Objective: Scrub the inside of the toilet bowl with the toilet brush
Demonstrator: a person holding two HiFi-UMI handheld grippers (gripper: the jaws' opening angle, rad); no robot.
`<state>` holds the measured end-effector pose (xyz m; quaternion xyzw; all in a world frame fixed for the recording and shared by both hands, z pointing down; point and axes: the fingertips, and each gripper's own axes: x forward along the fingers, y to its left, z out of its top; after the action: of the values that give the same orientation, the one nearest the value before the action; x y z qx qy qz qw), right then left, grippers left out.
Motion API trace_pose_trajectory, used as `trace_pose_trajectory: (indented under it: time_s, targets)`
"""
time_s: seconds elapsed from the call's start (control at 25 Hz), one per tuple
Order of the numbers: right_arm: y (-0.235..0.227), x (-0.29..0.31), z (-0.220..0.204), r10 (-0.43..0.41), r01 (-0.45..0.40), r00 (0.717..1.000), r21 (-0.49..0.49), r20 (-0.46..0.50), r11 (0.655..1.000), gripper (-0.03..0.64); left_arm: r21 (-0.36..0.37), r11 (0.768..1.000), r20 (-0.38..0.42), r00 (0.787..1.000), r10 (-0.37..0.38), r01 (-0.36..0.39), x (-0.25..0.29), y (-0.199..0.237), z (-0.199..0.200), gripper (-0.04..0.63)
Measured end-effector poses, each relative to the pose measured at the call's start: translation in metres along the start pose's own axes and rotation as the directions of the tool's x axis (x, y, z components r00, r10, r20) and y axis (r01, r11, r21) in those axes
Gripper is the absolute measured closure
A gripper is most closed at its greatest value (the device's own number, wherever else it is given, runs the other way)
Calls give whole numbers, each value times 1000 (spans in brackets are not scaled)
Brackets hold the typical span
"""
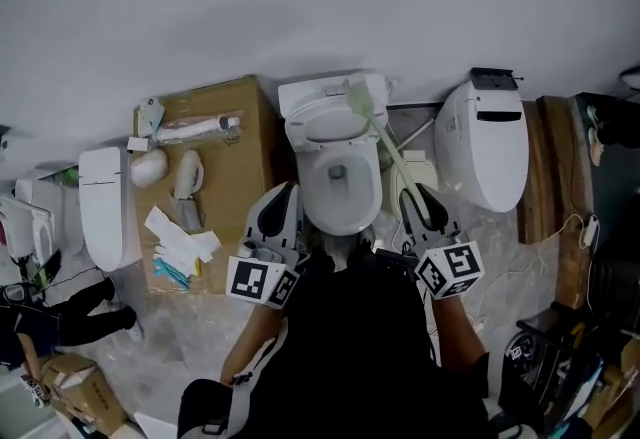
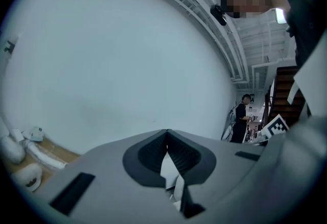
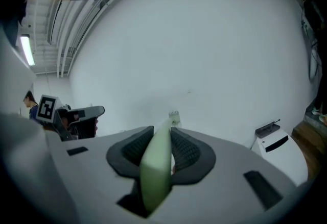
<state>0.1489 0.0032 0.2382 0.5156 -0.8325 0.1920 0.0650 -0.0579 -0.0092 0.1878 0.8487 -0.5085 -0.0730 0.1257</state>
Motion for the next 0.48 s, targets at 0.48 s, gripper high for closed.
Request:
trace_pose_trajectory:
  time_s: [0.48]
  targets:
    - [-6, 5, 22, 17, -16, 999, -15, 42, 1000, 502, 58, 998, 13, 1000, 5, -6, 26, -6, 11, 586]
